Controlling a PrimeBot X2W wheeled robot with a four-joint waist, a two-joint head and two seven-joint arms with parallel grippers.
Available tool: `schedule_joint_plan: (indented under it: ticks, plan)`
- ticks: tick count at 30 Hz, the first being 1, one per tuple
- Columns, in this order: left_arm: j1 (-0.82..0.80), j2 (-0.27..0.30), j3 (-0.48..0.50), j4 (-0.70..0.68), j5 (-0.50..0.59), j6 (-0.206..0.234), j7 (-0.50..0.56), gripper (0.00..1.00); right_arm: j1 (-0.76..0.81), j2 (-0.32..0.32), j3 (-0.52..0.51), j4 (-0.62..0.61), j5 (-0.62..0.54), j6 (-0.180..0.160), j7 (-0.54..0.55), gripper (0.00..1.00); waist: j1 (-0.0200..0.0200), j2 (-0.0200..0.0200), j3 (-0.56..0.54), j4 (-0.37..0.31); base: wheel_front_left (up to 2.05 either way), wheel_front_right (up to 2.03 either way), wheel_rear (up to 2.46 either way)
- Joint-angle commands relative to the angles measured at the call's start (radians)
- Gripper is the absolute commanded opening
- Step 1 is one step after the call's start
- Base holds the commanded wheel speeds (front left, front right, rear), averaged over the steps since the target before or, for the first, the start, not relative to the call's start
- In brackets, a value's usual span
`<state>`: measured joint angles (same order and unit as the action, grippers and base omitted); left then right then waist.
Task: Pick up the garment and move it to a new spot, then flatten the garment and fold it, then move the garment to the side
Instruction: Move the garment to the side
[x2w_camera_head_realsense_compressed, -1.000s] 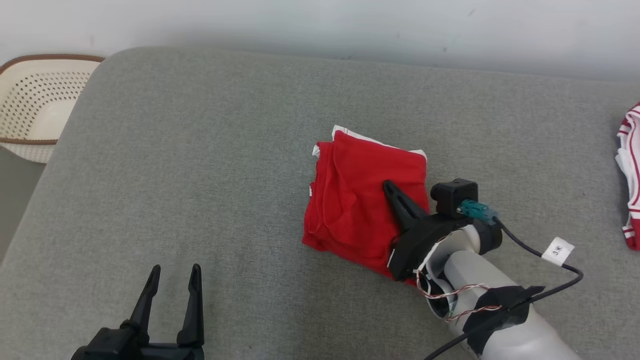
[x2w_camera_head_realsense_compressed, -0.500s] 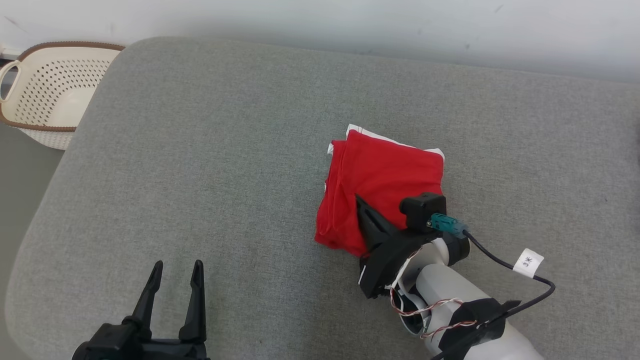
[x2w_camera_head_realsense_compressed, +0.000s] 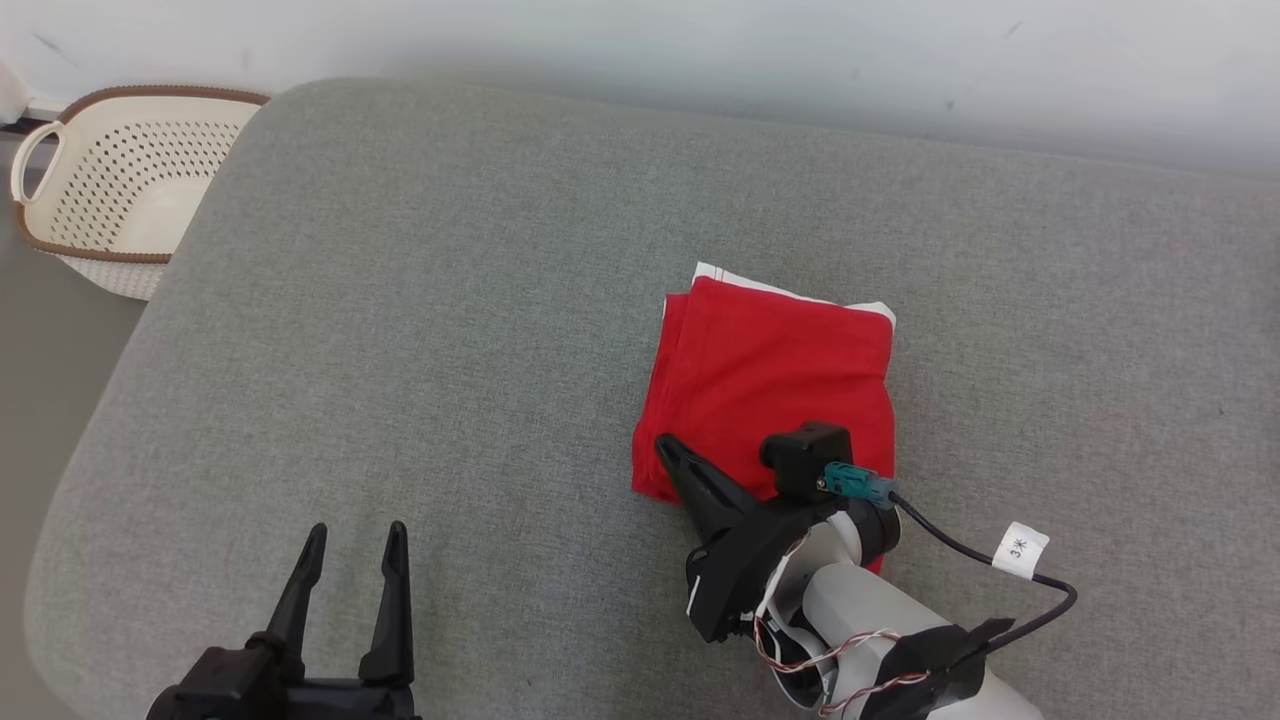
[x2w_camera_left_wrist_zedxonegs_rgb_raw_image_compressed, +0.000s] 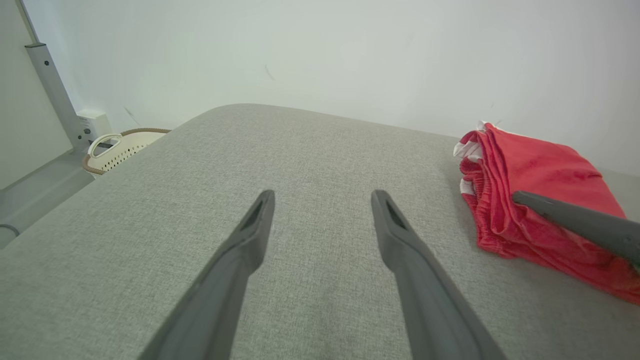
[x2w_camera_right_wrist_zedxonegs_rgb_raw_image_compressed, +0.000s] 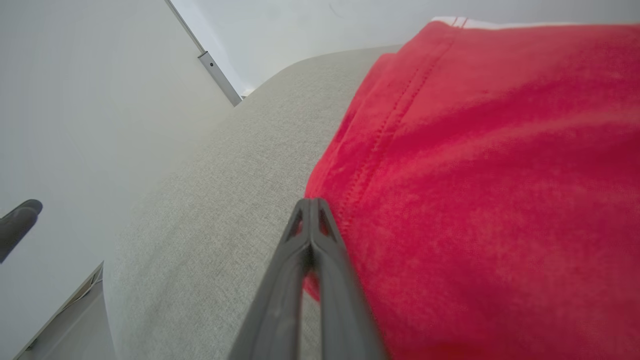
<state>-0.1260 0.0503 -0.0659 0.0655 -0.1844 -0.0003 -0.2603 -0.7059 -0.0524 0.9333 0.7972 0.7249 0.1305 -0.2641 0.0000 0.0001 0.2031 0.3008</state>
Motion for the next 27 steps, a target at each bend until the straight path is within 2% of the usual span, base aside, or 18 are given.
schedule_joint_plan:
  ticks: [1,4,5,6,7,17,22,27]
  plan:
    - [0.0,0.001,0.004,0.004,-0.002,0.003,-0.004,1.0,-0.006,0.004,0.005,-0.005,0.01,0.0,-0.002,0.0,0.0,-0.0001,-0.005,-0.004,0.0,0.0,0.0]
    - [0.009,0.001,0.012,0.003,-0.001,0.005,-0.004,1.0,-0.012,0.003,-0.014,-0.014,0.012,0.0,-0.002,0.0,0.0,-0.0001,-0.014,-0.016,0.0,0.0,0.0]
    - [0.012,0.001,0.015,0.001,0.0,0.005,-0.004,1.0,-0.014,0.003,-0.028,-0.022,0.005,0.0,-0.002,0.12,0.0,-0.0001,-0.018,-0.02,0.0,0.0,0.0]
    - [0.015,0.001,0.017,-0.001,0.001,0.004,-0.004,1.0,-0.013,0.003,-0.046,-0.028,-0.004,0.0,-0.002,0.67,0.0,-0.0001,-0.021,-0.025,0.0,0.0,0.0]
    - [0.019,0.001,0.02,-0.003,0.003,0.004,-0.004,1.0,-0.008,0.004,-0.062,-0.037,-0.01,0.0,-0.002,1.0,0.0,-0.0001,-0.027,-0.03,0.0,0.0,0.0]
    - [0.052,0.001,0.037,-0.025,0.027,0.008,-0.004,1.0,0.071,-0.085,-0.246,-0.121,-0.095,0.0,-0.002,1.0,0.0,-0.0001,-0.07,-0.073,0.0,0.0,0.0]
    - [0.066,0.001,0.052,-0.032,0.033,0.004,-0.004,1.0,0.089,-0.117,-0.286,-0.088,-0.081,0.0,-0.001,1.0,0.0,-0.0001,-0.079,-0.087,0.0,0.0,0.0]
    - [0.065,0.001,0.063,-0.035,0.04,0.0,-0.004,1.0,0.059,-0.14,-0.27,-0.025,-0.026,0.0,0.016,1.0,0.0,-0.0001,-0.082,-0.095,0.0,0.0,0.0]
